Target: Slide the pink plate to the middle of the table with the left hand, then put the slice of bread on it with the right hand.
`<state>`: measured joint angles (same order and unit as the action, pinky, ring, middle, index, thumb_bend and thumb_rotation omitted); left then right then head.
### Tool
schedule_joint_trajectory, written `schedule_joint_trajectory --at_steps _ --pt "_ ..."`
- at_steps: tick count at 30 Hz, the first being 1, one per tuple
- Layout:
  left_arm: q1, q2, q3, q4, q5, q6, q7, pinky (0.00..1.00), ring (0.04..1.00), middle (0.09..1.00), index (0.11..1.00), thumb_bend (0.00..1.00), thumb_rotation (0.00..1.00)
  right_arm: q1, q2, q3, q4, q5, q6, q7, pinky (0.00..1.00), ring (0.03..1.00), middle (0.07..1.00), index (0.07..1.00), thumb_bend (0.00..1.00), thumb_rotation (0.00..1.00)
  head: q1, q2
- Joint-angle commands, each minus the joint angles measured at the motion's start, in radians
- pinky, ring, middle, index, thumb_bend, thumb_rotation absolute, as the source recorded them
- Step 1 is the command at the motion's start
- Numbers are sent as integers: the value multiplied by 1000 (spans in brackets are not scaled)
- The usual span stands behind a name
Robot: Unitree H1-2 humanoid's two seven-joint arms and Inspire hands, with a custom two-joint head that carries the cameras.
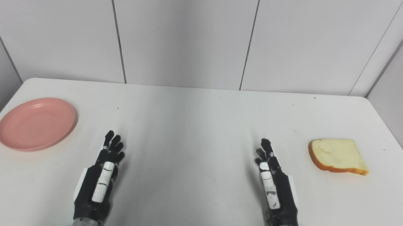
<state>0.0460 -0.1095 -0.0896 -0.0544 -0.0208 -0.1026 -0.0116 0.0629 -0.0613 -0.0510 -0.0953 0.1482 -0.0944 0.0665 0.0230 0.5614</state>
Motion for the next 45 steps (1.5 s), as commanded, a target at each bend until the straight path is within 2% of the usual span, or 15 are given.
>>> schedule_joint_trajectory --at_steps 1,36,45 --pt "-3 11 2 -10 5 -7 -4 1000 1000 1000 1000 693 805 74 25 8 101 6 -25 6 954 949 969 930 796 878 0 1" --pt "-4 10 2 -4 2 -9 -5 1000 1000 1000 1000 687 799 75 24 11 106 4 -21 10 952 949 969 935 800 876 4 -2" --pt "-9 1 -10 27 18 -38 -1 1000 1000 1000 1000 709 803 70 11 -1 132 24 -37 24 956 953 975 938 788 877 51 -40"
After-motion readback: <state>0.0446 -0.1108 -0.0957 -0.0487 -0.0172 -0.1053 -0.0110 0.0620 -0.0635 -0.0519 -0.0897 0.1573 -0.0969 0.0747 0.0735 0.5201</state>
